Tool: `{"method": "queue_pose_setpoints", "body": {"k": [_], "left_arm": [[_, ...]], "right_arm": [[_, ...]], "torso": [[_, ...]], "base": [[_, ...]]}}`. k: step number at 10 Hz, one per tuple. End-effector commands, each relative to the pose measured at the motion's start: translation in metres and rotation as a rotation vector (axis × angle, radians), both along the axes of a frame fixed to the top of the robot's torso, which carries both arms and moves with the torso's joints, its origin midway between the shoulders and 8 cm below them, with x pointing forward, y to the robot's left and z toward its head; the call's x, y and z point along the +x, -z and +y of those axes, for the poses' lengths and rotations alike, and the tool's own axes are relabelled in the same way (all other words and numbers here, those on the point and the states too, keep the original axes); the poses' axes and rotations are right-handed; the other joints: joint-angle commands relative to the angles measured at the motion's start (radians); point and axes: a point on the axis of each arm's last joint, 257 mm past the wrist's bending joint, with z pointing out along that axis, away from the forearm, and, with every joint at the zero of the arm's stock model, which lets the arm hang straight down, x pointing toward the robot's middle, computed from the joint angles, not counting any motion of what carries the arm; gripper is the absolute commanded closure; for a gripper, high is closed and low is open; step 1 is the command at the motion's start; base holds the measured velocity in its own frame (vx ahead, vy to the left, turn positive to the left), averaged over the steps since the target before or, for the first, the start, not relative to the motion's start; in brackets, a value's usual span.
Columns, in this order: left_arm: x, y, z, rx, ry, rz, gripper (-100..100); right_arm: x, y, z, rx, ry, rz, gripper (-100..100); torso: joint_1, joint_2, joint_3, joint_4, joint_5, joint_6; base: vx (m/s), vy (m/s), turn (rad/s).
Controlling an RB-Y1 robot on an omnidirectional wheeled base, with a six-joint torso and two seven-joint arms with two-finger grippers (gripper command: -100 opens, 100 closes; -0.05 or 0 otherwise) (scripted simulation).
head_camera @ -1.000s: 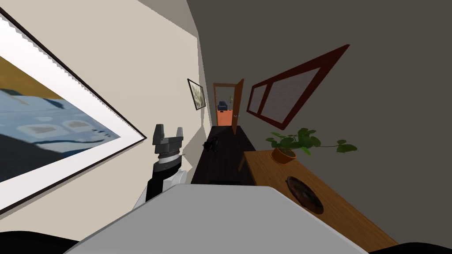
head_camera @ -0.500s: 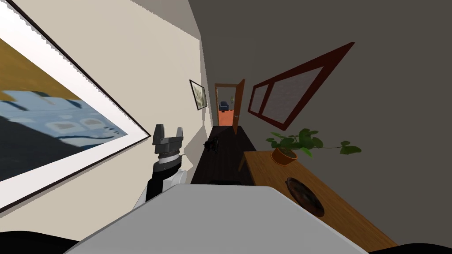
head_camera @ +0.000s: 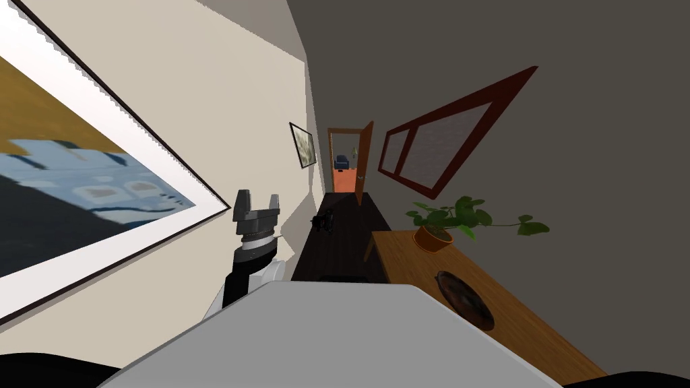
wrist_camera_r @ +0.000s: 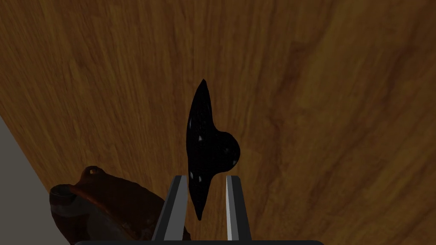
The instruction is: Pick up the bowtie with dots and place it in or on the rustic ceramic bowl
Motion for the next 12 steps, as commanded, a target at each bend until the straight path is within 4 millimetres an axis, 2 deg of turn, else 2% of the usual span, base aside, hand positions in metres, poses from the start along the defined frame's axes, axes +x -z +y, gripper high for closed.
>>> {"method": "queue_pose_setpoints", "body": {"k": [1, 2, 5, 6, 7, 11, 12], "left_arm": [[0.0, 0.0, 0.0, 0.0, 0.0, 0.0, 0], [0.0, 0.0, 0.0, 0.0, 0.0, 0.0, 0], [0.0, 0.0, 0.0, 0.0, 0.0, 0.0, 0], [0.0, 0.0, 0.0, 0.0, 0.0, 0.0, 0], [0.0, 0.0, 0.0, 0.0, 0.0, 0.0, 0], [0.0, 0.0, 0.0, 0.0, 0.0, 0.0, 0], [0.0, 0.0, 0.0, 0.0, 0.0, 0.0, 0]], "right_arm": [[0.0, 0.0, 0.0, 0.0, 0.0, 0.0, 0], [0.0, -0.006, 0.0, 0.001, -0.008, 0.002, 100], [0.001, -0.011, -0.002, 0.002, -0.015, 0.002, 100], [0.0, -0.011, -0.001, 0.002, -0.016, 0.003, 0], [0.01, -0.024, -0.016, -0.016, -0.008, -0.017, 100], [0.035, -0.057, -0.043, -0.02, 0.05, -0.09, 100], [0.035, -0.057, -0.043, -0.02, 0.05, -0.09, 100]], "torso": [[0.0, 0.0, 0.0, 0.0, 0.0, 0.0], [0.0, 0.0, 0.0, 0.0, 0.0, 0.0], [0.004, -0.001, -0.001, 0.0, 0.001, 0.0], [0.003, -0.001, 0.0, 0.0, 0.001, 0.0], [0.001, 0.0, 0.0, 0.0, 0.0, 0.0], [0.007, -0.006, -0.003, -0.001, 0.002, -0.001], [0.005, -0.005, -0.003, -0.001, 0.002, -0.001]], "base": [[0.0, 0.0, 0.0], [0.019, 0.025, -0.065], [0.018, 0.041, -0.066], [0.001, 0.005, 0.001], [0.031, 0.024, -0.086], [0.074, 0.076, -0.11], [0.042, 0.034, -0.031]]}}
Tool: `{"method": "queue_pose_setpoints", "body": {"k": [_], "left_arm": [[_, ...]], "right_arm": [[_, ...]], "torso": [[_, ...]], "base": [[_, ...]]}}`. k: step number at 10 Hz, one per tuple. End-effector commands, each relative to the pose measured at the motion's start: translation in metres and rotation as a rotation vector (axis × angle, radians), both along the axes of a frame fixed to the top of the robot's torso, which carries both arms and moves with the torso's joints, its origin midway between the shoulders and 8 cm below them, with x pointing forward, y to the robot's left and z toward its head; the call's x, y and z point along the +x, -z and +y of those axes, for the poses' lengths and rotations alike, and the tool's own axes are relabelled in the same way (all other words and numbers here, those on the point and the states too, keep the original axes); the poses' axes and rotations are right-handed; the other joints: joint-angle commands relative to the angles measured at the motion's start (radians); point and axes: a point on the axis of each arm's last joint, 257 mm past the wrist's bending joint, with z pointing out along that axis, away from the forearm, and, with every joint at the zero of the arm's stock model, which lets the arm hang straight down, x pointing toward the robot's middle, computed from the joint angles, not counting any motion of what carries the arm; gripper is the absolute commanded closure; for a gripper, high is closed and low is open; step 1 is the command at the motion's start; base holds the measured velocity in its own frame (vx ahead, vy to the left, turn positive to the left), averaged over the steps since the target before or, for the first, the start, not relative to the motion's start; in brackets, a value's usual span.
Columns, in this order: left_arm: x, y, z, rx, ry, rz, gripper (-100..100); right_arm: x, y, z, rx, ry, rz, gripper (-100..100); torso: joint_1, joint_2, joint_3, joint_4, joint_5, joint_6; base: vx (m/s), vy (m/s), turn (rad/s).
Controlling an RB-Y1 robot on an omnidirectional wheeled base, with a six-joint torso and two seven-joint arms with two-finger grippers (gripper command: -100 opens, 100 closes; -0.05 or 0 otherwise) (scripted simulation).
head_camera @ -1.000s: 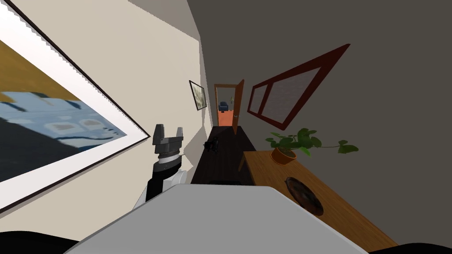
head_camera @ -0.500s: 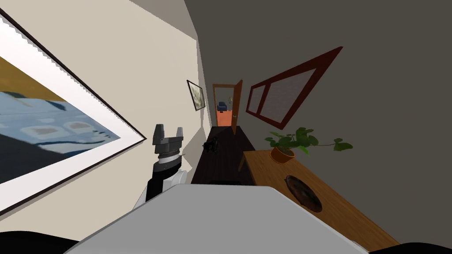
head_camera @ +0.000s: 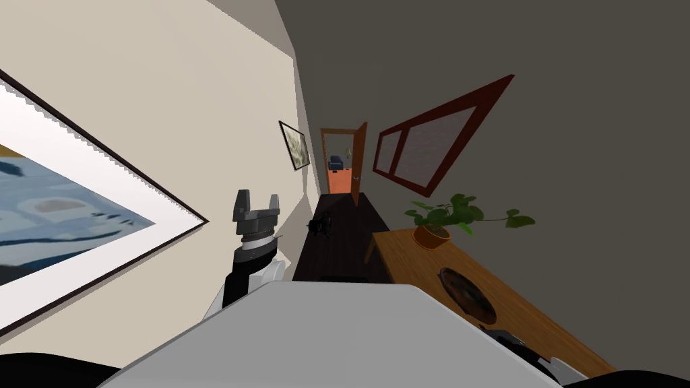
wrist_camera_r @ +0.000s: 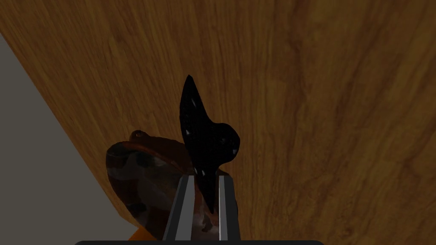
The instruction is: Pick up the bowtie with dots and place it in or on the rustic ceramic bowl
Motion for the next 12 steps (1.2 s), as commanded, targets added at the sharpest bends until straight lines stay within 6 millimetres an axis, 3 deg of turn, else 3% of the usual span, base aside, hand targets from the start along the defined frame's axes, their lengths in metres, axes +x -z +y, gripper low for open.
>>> {"method": "queue_pose_setpoints", "body": {"k": [1, 12], "left_arm": [[0.0, 0.0, 0.0, 0.0, 0.0, 0.0, 0], [0.0, 0.0, 0.0, 0.0, 0.0, 0.0, 0]], "right_arm": [[0.009, -0.012, -0.005, 0.005, 0.024, -0.029, 100], [0.07, -0.069, -0.029, 0.069, 0.178, -0.21, 100]], "torso": [[0.0, 0.0, 0.0, 0.0, 0.0, 0.0], [-0.008, 0.002, 0.002, 0.003, -0.003, 0.0]], "base": [[0.032, 0.028, -0.062], [0.019, -0.004, -0.025]]}}
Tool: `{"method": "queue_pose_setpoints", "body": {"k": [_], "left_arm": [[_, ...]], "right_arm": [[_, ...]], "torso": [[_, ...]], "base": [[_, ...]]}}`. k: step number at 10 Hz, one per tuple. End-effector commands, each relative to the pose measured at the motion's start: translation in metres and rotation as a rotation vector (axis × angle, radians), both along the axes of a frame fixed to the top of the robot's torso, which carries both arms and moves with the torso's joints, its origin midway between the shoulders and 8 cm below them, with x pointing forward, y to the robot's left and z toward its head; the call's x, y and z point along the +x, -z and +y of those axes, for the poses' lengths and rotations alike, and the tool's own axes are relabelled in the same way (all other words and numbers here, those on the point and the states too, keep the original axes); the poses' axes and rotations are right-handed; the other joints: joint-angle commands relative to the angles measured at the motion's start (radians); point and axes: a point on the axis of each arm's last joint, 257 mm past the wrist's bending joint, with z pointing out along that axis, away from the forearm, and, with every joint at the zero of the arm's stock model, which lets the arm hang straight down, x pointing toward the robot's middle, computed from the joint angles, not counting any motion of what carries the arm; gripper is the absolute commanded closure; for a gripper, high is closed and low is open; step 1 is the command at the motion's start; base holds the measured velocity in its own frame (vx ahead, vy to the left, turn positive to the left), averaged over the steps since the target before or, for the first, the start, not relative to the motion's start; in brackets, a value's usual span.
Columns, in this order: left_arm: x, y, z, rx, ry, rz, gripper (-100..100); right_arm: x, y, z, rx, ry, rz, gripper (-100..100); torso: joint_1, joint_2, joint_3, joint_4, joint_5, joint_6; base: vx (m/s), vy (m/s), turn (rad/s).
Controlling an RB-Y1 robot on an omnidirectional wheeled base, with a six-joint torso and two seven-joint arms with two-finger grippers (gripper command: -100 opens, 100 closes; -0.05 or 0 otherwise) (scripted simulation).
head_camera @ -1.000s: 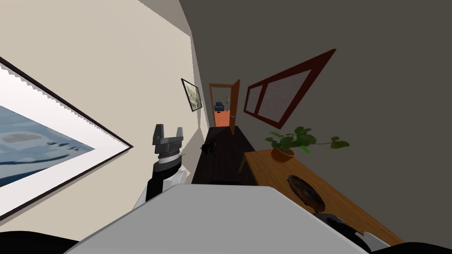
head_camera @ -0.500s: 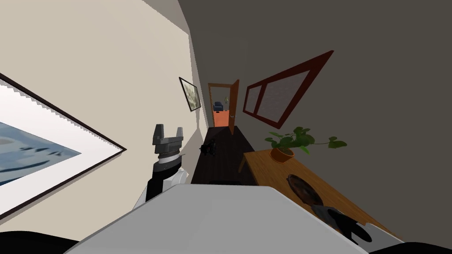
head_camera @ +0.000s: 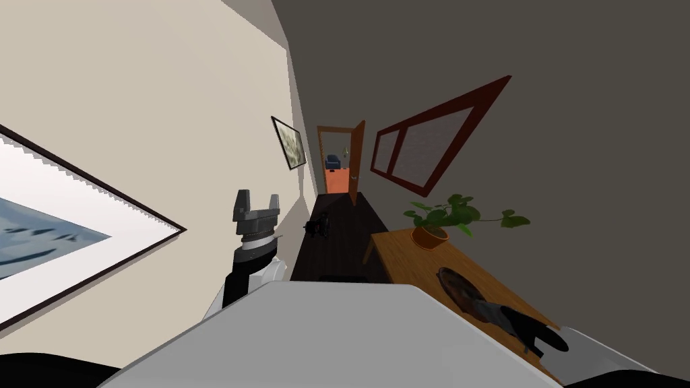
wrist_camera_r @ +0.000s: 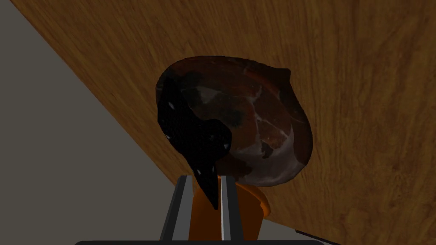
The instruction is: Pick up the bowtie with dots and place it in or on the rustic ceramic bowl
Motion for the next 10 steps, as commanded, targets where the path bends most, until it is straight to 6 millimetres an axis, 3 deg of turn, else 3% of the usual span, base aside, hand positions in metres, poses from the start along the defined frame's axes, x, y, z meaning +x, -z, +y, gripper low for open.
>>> {"method": "queue_pose_setpoints", "body": {"k": [1, 6, 8, 9, 10], "left_arm": [[0.0, 0.0, 0.0, 0.0, 0.0, 0.0, 0], [0.0, 0.0, 0.0, 0.0, 0.0, 0.0, 0], [0.0, 0.0, 0.0, 0.0, 0.0, 0.0, 0], [0.0, 0.0, 0.0, 0.0, 0.0, 0.0, 0], [0.0, 0.0, 0.0, 0.0, 0.0, 0.0, 0]], "right_arm": [[0.008, -0.006, -0.002, 0.013, 0.025, -0.028, 100], [0.043, -0.034, -0.011, 0.059, 0.122, -0.138, 100], [0.043, -0.034, -0.012, 0.059, 0.125, -0.14, 100], [0.046, -0.036, -0.013, 0.059, 0.126, -0.145, -100], [0.046, -0.036, -0.012, 0.059, 0.125, -0.145, -100]], "torso": [[0.0, 0.0, 0.0, 0.0, 0.0, 0.0], [-0.002, 0.003, 0.002, 0.002, -0.001, 0.0], [-0.004, 0.004, 0.003, 0.002, -0.002, -0.001], [-0.002, 0.004, 0.003, 0.002, -0.002, 0.002], [-0.001, 0.003, 0.002, 0.001, -0.002, 0.002]], "base": [[-0.008, -0.023, 0.022], [-0.026, -0.044, 0.071], [-0.035, -0.058, 0.109], [-0.001, -0.008, -0.002], [0.0, 0.0, 0.0]]}}
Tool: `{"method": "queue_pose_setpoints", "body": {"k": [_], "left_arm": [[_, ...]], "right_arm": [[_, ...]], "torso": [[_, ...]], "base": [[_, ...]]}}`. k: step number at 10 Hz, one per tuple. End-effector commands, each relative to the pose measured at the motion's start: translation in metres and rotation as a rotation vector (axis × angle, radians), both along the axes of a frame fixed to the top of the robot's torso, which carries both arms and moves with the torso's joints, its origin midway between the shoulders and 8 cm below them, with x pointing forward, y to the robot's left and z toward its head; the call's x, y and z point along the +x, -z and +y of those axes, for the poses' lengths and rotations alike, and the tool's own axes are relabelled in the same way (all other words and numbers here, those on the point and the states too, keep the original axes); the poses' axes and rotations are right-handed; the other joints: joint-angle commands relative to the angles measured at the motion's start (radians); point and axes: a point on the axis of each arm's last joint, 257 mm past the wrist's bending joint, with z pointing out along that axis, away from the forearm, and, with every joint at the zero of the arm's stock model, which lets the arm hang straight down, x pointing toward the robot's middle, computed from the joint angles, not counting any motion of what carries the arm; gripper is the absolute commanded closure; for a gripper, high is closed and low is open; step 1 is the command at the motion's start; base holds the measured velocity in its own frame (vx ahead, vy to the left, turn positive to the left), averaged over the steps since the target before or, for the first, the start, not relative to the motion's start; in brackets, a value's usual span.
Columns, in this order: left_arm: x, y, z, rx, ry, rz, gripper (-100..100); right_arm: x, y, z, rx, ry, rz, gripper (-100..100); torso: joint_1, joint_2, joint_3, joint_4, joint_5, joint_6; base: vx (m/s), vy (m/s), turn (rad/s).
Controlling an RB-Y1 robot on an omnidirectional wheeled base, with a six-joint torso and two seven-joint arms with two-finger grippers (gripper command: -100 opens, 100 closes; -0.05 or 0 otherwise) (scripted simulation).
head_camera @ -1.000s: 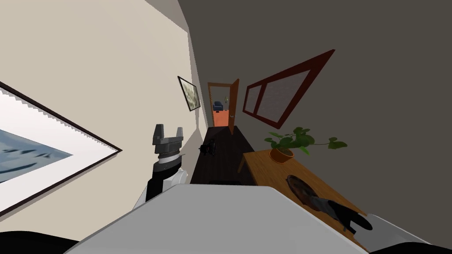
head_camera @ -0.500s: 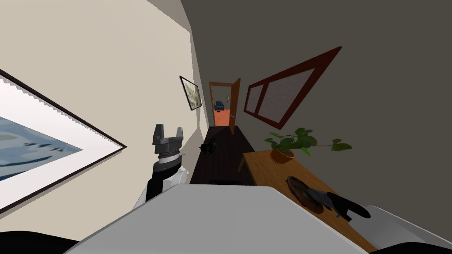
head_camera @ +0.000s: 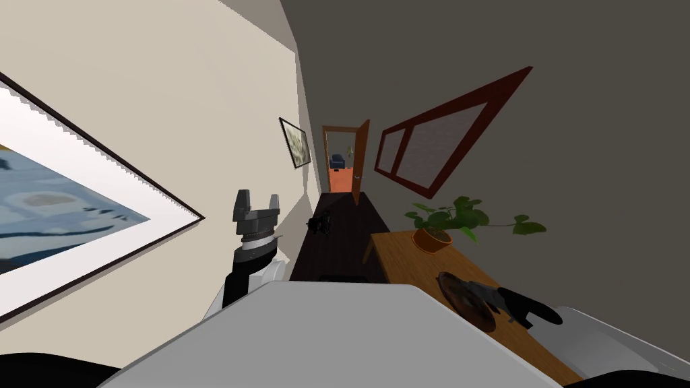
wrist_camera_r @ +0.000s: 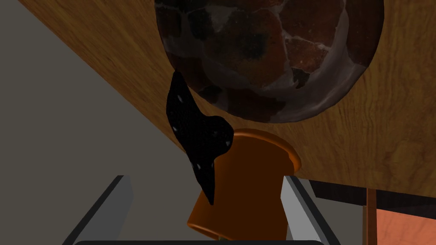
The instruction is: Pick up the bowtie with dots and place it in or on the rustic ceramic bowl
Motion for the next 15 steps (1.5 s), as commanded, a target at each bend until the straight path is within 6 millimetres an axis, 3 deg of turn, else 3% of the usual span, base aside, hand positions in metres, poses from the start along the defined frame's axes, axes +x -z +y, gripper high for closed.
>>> {"method": "queue_pose_setpoints", "body": {"k": [1, 3, 4, 5, 13, 14, 15], "left_arm": [[0.0, 0.0, 0.0, 0.0, 0.0, 0.0, 0], [0.0, 0.0, 0.0, 0.0, 0.0, 0.0, 0], [0.0, 0.0, 0.0, 0.0, 0.0, 0.0, 0], [0.0, 0.0, 0.0, 0.0, 0.0, 0.0, 0], [0.0, 0.0, 0.0, 0.0, 0.0, 0.0, 0], [0.0, 0.0, 0.0, 0.0, 0.0, 0.0, 0], [0.0, 0.0, 0.0, 0.0, 0.0, 0.0, 0]], "right_arm": [[0.0, 0.0, 0.0, 0.0, 0.0, 0.0, -100], [0.0, 0.0, 0.0, 0.0, 0.0, 0.0, -100], [0.0, 0.0, 0.0, 0.0, 0.0, 0.0, 0], [0.011, -0.014, 0.0, -0.004, -0.013, -0.002, -100], [0.054, -0.061, 0.013, -0.01, -0.079, 0.004, -100], [0.052, -0.058, 0.012, -0.01, -0.073, 0.001, -100], [0.053, -0.058, 0.012, -0.01, -0.074, 0.002, 0]], "torso": [[0.0, 0.0, 0.0, 0.0, 0.0, 0.0], [0.0, 0.0, 0.0, 0.0, 0.0, 0.0], [0.0, 0.0, 0.0, 0.0, 0.0, 0.0], [0.0, 0.0, 0.0, 0.0, 0.0, 0.0], [0.001, 0.0, 0.0, 0.0, 0.0, 0.0], [0.001, 0.0, 0.0, 0.0, 0.0, 0.0], [0.001, 0.0, 0.0, 0.0, 0.0, 0.0]], "base": [[0.0, 0.0, 0.0], [0.0, 0.0, 0.0], [0.0, 0.0, 0.0], [0.0, 0.003, -0.098], [0.0, 0.006, -0.081], [0.0, 0.004, -0.016], [0.0, 0.0, 0.0]]}}
